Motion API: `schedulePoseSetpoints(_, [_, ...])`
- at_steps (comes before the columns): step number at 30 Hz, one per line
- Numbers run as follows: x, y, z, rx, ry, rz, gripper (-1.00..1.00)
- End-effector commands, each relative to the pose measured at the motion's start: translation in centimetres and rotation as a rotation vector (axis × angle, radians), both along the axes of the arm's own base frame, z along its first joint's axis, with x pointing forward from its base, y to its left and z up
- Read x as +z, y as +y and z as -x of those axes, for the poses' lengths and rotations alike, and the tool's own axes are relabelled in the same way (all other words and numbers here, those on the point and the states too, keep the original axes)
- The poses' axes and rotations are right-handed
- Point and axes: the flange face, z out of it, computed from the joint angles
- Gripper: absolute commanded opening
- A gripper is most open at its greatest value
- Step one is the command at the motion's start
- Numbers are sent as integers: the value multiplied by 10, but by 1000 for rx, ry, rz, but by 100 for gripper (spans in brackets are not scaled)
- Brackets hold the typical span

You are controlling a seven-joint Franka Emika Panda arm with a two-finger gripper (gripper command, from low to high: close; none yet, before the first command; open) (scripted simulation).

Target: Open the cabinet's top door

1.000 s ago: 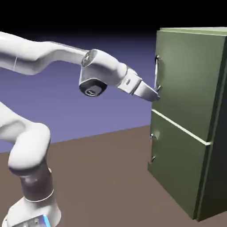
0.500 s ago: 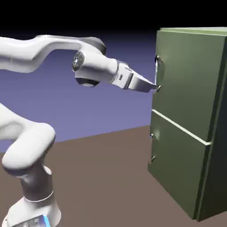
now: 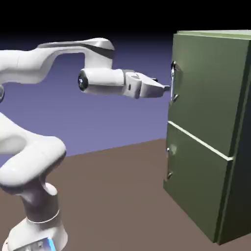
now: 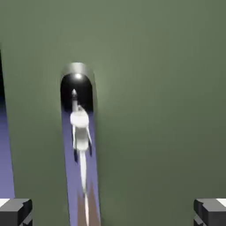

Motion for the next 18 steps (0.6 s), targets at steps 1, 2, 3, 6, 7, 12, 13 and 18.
schedulePoseSetpoints(1, [-2, 3, -2, -2, -15, 5, 0])
schedulePoseSetpoints(2, [-4, 6, -4, -5, -29, 11, 0])
schedulePoseSetpoints(3, [-7, 9, -6, -7, -43, 17, 0])
schedulePoseSetpoints(6, [-13, 16, -16, -16, -79, 32, 0])
schedulePoseSetpoints(7, [-13, 16, -27, -16, -78, 34, 0])
schedulePoseSetpoints(12, [-13, 13, -62, -15, -79, 31, -100])
schedulePoseSetpoints(13, [-13, 13, -62, -15, -79, 31, -100])
schedulePoseSetpoints(18, [-13, -7, -22, 122, -81, 26, -100])
